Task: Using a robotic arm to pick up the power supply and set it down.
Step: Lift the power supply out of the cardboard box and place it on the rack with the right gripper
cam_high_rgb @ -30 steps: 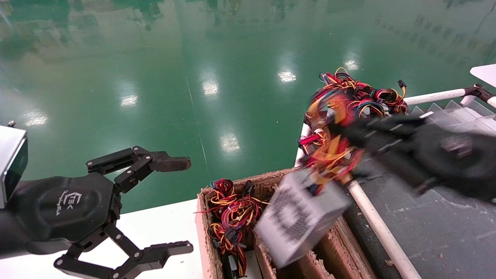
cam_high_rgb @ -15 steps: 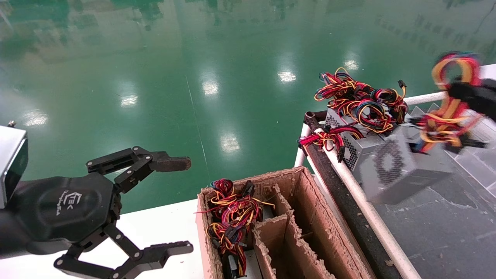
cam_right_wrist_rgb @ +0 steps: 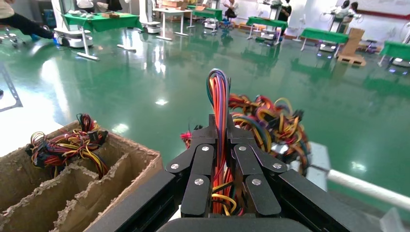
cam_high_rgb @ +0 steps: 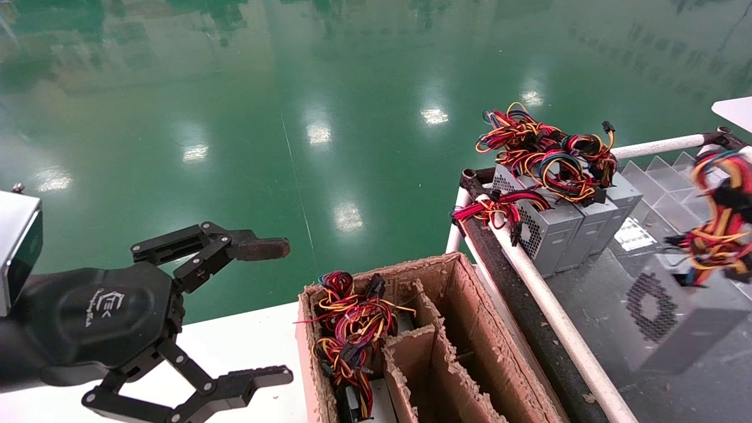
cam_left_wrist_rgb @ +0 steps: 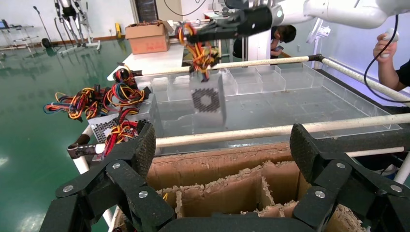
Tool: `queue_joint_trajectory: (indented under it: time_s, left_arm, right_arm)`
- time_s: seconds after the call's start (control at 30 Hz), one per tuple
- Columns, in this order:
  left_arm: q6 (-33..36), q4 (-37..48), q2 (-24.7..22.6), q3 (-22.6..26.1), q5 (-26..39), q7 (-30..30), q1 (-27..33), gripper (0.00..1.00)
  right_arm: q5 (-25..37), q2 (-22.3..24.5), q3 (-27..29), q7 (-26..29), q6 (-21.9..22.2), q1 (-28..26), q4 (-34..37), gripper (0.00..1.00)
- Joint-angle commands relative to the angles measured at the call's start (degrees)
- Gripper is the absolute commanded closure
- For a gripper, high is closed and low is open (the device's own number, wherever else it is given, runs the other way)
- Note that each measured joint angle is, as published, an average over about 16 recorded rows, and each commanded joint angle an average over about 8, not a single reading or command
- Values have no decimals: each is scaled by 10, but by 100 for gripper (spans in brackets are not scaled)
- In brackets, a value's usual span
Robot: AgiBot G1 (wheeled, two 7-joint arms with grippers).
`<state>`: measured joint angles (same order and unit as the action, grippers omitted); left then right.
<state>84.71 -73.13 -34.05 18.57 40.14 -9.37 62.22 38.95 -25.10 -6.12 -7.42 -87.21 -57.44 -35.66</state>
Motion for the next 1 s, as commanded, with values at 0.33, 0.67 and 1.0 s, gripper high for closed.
queue_joint_trajectory:
  time_s: [0.33,0.67,1.0]
  left_arm:
    - [0,0,0,0,0,0,0,0]
    - [0,0,0,0,0,0,0,0]
    - [0,0,0,1,0,0,0,0]
  right_arm:
    - [58,-79,-42,-8,48,-70,35,100]
    - [103,-131,-73,-21,60,-147,94,46]
    - [121,-142,-86,-32,38,-185,138,0]
